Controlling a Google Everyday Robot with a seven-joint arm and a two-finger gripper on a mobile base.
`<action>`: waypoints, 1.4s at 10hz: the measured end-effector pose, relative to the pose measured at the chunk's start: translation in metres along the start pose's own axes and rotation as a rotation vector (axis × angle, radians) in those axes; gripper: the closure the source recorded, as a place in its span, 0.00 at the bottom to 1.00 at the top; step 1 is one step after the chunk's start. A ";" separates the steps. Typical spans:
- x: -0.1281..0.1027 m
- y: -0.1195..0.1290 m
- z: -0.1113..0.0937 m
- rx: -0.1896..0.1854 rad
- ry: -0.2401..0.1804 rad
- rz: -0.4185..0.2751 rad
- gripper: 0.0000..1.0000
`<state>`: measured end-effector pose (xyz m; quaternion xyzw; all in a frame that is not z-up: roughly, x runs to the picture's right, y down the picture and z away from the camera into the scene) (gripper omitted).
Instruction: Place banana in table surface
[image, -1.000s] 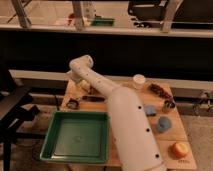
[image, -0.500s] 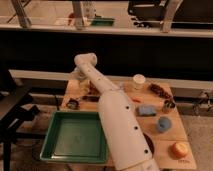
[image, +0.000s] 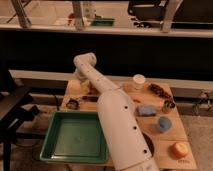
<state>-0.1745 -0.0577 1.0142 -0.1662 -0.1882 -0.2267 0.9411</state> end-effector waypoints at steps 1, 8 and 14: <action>0.002 0.001 -0.001 0.000 0.008 0.000 0.20; -0.010 0.007 0.013 -0.021 0.043 -0.036 0.20; 0.009 0.014 0.016 -0.060 0.112 -0.033 0.20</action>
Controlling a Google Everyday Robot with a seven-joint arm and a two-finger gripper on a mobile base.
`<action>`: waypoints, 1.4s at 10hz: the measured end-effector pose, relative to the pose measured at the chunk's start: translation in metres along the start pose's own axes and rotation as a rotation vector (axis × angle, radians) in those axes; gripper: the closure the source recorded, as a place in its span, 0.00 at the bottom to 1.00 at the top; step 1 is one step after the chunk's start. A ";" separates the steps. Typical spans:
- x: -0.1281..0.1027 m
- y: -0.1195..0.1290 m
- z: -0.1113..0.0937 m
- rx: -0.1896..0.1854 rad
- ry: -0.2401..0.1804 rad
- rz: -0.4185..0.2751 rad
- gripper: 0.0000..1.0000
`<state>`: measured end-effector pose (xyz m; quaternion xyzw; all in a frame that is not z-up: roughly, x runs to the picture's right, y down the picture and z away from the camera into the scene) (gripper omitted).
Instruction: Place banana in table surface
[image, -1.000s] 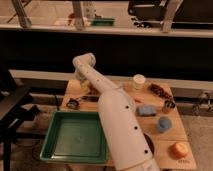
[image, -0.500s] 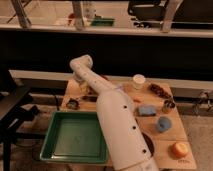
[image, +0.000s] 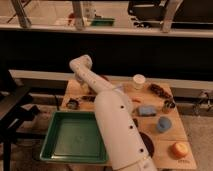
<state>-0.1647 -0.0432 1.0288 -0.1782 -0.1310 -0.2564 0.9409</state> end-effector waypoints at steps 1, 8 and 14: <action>0.005 0.000 -0.001 -0.004 0.009 -0.002 0.20; 0.003 0.006 0.014 -0.044 -0.027 -0.016 0.20; 0.002 0.010 0.016 -0.064 -0.035 -0.023 0.52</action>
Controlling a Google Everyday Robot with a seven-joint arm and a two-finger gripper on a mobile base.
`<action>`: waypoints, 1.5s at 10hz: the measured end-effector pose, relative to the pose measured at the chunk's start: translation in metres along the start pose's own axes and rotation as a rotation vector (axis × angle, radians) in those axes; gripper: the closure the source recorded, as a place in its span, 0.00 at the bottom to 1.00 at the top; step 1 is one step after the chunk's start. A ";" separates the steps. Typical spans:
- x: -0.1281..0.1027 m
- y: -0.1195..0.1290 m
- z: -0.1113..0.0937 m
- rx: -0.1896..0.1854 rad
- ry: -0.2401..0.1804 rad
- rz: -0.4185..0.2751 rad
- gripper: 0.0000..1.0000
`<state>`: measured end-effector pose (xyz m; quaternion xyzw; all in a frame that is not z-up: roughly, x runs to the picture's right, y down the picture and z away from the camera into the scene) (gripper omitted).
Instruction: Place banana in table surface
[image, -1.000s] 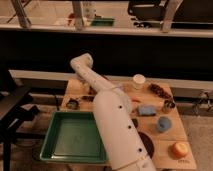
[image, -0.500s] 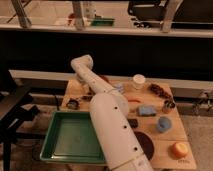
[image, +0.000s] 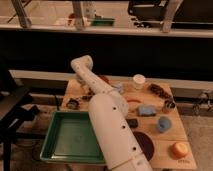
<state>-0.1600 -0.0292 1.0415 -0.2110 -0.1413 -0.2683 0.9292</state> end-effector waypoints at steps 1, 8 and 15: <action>0.001 0.000 -0.001 0.002 0.001 0.001 0.58; 0.015 0.008 0.005 0.007 -0.017 0.011 0.59; 0.016 -0.001 -0.034 0.097 -0.039 0.008 1.00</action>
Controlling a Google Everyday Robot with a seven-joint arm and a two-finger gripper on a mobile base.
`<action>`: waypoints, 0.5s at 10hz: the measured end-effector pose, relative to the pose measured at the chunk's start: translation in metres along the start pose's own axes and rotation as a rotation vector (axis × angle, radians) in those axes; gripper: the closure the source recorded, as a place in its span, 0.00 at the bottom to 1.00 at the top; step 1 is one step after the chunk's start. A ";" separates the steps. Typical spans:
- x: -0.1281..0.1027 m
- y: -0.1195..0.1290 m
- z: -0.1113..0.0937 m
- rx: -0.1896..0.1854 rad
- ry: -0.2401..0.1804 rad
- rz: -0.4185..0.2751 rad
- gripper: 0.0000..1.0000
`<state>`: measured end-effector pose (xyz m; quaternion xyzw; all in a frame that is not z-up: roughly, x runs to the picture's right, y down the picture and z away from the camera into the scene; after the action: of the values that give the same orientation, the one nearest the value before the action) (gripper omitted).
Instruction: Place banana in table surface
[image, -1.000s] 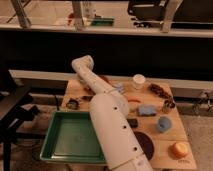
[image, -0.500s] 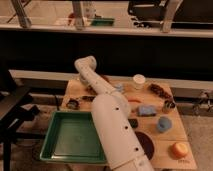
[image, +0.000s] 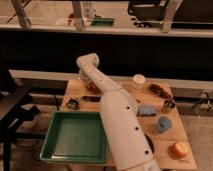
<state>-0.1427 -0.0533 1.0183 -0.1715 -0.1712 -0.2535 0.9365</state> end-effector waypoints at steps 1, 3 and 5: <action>-0.001 -0.002 -0.005 0.012 -0.005 -0.002 1.00; -0.004 -0.006 -0.017 0.043 -0.027 0.000 1.00; -0.007 -0.008 -0.026 0.066 -0.051 -0.002 1.00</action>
<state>-0.1468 -0.0679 0.9945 -0.1467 -0.2034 -0.2443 0.9367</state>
